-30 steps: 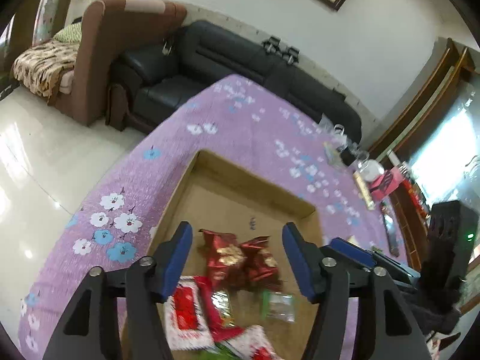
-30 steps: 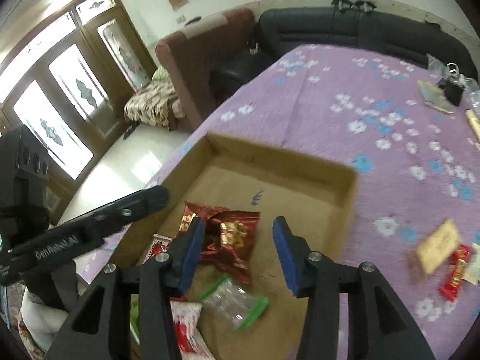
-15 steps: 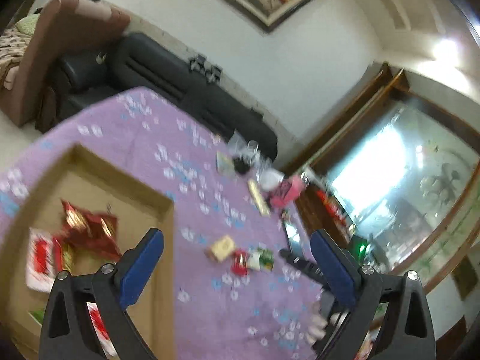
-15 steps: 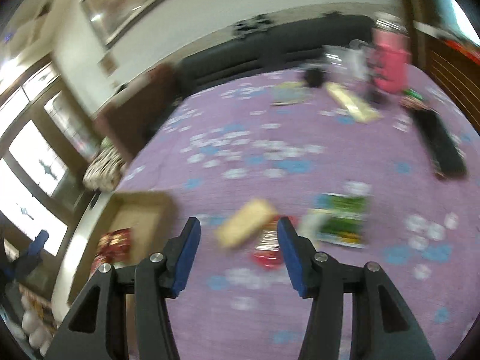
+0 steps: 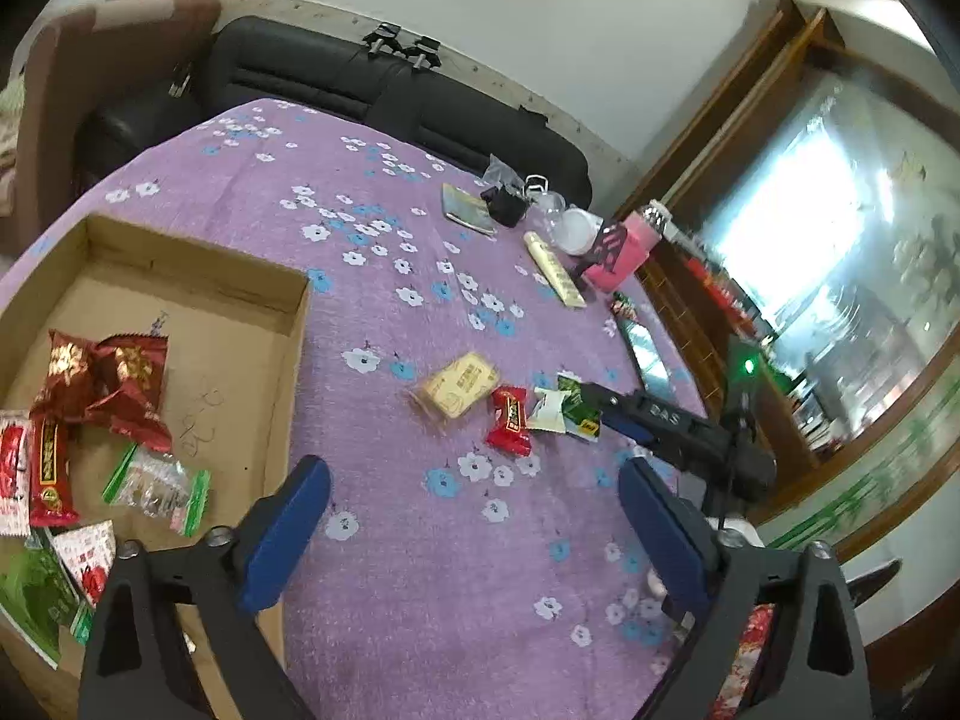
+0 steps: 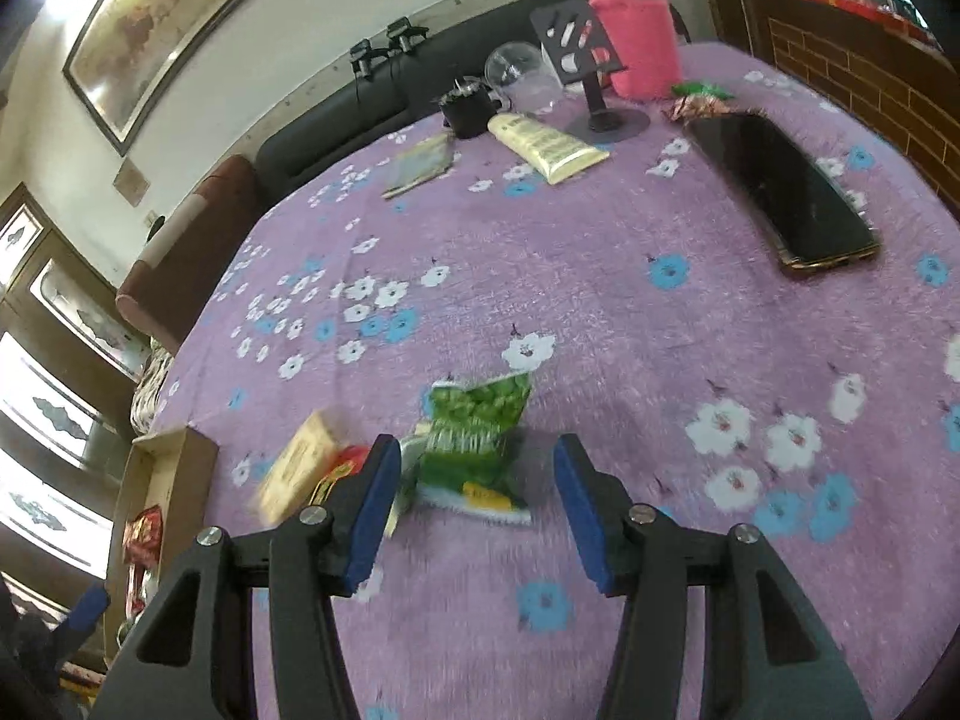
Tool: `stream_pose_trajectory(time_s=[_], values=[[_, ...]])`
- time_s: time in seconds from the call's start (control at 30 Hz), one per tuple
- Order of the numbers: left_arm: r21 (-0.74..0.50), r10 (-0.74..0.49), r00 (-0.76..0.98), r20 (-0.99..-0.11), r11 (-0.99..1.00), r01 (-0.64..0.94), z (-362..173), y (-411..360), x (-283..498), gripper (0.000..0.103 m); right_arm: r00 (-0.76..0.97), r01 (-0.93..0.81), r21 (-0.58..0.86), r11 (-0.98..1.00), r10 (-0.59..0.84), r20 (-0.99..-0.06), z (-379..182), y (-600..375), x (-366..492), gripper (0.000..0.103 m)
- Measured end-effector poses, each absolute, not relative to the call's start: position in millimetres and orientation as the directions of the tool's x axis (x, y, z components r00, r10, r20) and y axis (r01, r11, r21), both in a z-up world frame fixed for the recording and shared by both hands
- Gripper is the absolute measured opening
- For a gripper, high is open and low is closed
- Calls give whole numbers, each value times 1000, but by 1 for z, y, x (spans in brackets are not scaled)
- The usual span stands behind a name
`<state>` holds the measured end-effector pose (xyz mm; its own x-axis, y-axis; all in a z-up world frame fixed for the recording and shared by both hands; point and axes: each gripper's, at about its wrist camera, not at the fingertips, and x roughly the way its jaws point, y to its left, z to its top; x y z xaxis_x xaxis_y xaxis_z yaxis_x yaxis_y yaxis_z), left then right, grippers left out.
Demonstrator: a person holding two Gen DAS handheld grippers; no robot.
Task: Organize snacks
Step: 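Grasp the red candy with the left gripper while the right grasps the green pea bag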
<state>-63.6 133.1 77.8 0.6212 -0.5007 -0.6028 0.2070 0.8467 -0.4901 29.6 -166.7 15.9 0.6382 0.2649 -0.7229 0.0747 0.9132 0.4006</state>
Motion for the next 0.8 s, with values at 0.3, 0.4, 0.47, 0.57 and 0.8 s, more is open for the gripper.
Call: stream_pose_trajectory(time_s=[0.3,0.4,0.47,0.57,0.8], values=[[-417,-518,520,-679,855,306,59,70,-30,61,622,50,436,899,313,-717,1,-166,39,30],[-361,-495,486,-720,865,348,50,41,-11,61,634,61,432,900,300,-713,4,-172,36,30],[-283,-452,489,-746,880,380,43,21,-1,61,649,68,440,895,295,-702,8,-179,32,30],[-195,-395,496,-774,893,406,33,2,14,61,677,76,460,884,293,-675,16,-192,25,30],[-124,-335,483,-809,901,417,9,-19,35,47,700,79,494,866,305,-646,23,-207,22,30]])
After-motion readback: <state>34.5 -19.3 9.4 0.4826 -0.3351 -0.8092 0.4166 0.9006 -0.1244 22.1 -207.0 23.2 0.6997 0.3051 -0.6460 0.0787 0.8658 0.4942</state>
